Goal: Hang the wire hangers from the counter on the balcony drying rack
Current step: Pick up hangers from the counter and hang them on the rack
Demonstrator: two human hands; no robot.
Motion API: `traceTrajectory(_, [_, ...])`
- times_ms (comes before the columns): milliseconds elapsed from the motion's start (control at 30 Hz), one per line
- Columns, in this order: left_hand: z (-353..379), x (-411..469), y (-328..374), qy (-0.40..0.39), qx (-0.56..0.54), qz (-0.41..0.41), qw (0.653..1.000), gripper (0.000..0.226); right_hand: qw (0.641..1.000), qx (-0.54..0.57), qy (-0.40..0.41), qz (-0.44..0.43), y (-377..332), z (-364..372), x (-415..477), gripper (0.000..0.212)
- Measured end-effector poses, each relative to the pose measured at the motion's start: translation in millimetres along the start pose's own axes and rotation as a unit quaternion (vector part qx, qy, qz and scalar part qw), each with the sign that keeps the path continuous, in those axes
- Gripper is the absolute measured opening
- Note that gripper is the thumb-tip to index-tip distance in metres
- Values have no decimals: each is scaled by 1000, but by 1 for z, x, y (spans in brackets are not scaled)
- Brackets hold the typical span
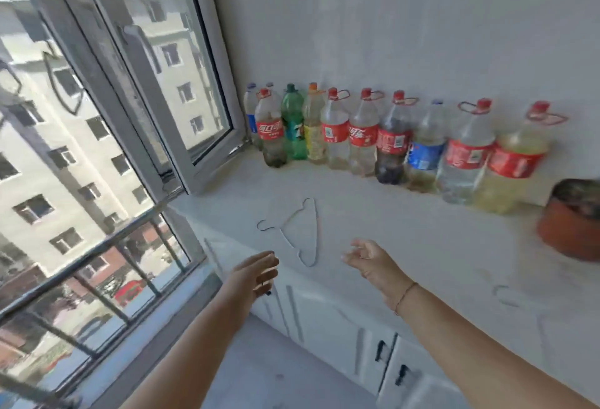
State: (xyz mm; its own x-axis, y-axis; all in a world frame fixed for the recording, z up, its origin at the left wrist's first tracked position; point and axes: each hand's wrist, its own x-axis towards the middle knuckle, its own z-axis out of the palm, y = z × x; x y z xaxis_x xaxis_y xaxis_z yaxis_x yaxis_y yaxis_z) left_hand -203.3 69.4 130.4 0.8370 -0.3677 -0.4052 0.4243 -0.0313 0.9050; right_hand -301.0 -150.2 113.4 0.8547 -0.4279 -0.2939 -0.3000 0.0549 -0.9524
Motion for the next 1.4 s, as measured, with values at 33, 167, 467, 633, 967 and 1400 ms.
traceTrajectory(33, [16,4,-7,-19,9,-8,1000,20,1000,4,26,12,11,-19,-7,45])
traceTrajectory(167, [85,13,-31,-92,40,-33,994,17,992,9,115,58,47,-97,-36,45])
traceTrajectory(467, [229,5,-94,-196,76,-104,972,24,947,72,272,157,115,-228,-91,46])
traceTrajectory(633, [287,-12,-153,-218,85,-177,956,25,935,129,263,202,152,-262,-96,37])
traceTrajectory(967, [348,-19,-230,-242,68,-278,927,21,895,300,246,218,186,-272,-95,37])
traceTrajectory(1400, [375,-15,-225,-261,51,-310,913,27,884,352,182,249,187,-274,-86,41])
